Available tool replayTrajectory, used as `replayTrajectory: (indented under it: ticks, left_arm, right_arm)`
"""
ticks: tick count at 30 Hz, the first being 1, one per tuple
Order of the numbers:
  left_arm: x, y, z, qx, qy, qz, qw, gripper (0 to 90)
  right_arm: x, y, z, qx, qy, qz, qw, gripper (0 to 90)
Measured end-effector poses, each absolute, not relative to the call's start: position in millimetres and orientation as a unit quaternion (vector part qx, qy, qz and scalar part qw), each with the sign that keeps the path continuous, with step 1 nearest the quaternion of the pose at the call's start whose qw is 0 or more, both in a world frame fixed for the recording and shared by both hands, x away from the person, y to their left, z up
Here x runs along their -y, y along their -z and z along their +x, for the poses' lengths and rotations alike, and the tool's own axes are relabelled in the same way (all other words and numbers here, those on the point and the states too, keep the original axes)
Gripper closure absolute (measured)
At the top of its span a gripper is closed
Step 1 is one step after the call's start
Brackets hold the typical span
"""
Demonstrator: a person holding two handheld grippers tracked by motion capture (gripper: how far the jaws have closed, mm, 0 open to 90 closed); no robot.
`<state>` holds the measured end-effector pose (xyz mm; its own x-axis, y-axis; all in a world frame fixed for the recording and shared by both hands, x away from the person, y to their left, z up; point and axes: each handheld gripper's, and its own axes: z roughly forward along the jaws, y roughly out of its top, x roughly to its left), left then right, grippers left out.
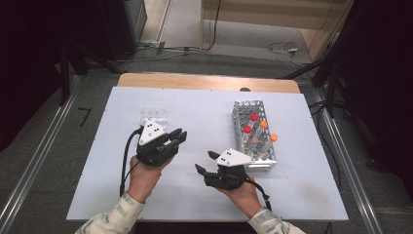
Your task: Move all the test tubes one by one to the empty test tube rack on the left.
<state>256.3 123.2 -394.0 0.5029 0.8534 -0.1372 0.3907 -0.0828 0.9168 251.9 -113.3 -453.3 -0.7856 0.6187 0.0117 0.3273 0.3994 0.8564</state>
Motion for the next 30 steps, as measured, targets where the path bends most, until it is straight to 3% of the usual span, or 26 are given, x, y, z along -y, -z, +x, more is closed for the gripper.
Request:
replayTrajectory:
  ticks: [30]
  left_arm:
    - [-184, 384, 264, -0.494, -0.291, 0.657, 0.489, 76.5]
  right_arm:
    - [118, 452, 251, -0.817, -0.469, 0.293, 0.164, 37.5]
